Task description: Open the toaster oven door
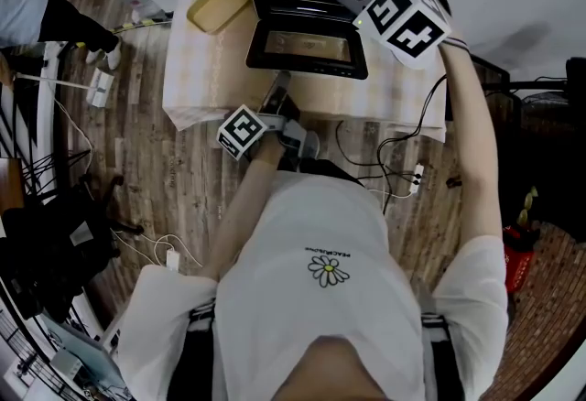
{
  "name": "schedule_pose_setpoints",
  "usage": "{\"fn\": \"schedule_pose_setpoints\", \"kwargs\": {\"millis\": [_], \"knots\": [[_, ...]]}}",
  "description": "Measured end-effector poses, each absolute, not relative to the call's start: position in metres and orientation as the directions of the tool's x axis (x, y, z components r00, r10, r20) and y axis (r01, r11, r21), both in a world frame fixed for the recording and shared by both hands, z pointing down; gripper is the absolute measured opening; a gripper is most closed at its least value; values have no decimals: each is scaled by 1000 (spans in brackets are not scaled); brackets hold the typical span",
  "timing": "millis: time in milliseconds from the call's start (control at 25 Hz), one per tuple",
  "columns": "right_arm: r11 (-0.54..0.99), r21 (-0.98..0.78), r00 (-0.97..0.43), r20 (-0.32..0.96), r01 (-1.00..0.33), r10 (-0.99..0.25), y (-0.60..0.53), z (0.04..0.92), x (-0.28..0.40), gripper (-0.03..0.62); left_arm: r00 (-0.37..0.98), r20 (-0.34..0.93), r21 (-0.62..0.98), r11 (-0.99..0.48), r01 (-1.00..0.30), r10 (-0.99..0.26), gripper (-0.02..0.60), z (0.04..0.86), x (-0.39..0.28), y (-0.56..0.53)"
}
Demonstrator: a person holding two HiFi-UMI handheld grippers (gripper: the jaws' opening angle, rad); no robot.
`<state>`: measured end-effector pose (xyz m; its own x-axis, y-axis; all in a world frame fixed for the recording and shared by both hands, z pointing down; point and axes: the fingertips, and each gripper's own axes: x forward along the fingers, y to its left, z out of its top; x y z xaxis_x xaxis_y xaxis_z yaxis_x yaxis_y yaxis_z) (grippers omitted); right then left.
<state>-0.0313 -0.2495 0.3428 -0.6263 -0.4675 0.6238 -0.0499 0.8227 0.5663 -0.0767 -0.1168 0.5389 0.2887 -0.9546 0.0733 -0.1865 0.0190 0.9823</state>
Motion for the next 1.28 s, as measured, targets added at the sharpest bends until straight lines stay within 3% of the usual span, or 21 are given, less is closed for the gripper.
{"fn": "schedule_pose_setpoints", "kwargs": {"millis": [320, 760, 1280], "knots": [[820, 571, -629, 621, -46, -468, -250, 343, -32, 199, 307, 117, 980, 59, -191, -945, 54, 552, -76, -110], [815, 578, -632, 613, -51, -474, -249, 342, -32, 199, 313, 263, 963, 231, -136, -913, 15, 605, -79, -92], [809, 586, -634, 606, -53, -480, -250, 343, -32, 199, 297, 237, 970, 206, -132, -925, 17, 608, -82, -91]]}}
